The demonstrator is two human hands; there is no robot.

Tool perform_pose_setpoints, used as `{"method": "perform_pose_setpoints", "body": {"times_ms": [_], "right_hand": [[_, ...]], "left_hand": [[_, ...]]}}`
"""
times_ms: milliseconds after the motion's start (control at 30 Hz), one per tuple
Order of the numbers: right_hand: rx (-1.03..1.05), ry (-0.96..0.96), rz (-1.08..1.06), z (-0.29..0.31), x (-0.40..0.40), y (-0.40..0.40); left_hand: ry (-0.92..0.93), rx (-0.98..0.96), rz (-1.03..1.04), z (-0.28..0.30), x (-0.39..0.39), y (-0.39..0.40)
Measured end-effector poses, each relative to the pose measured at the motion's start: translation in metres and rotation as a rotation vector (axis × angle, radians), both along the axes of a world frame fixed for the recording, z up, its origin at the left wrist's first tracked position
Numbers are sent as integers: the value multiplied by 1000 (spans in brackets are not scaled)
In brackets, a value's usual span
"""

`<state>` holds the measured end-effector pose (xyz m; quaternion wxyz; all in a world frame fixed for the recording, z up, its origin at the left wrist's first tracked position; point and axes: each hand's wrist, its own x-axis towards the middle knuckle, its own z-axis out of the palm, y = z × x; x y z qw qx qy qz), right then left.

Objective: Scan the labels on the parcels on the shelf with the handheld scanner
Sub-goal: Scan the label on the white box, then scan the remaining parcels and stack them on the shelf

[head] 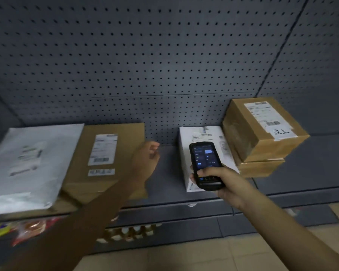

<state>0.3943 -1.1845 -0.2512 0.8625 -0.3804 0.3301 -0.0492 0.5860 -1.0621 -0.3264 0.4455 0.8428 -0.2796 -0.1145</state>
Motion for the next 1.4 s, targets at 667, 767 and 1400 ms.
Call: {"method": "perform_pose_setpoints", "body": {"times_ms": [667, 767, 1400], "right_hand": [[45, 50, 284, -40, 109, 109], [5, 51, 277, -40, 103, 105], [-88, 69, 265, -23, 53, 81]], "left_hand": [[14, 812, 370, 25, 64, 167], [79, 773, 388, 31, 64, 166], [1304, -358, 276, -14, 39, 193]]}}
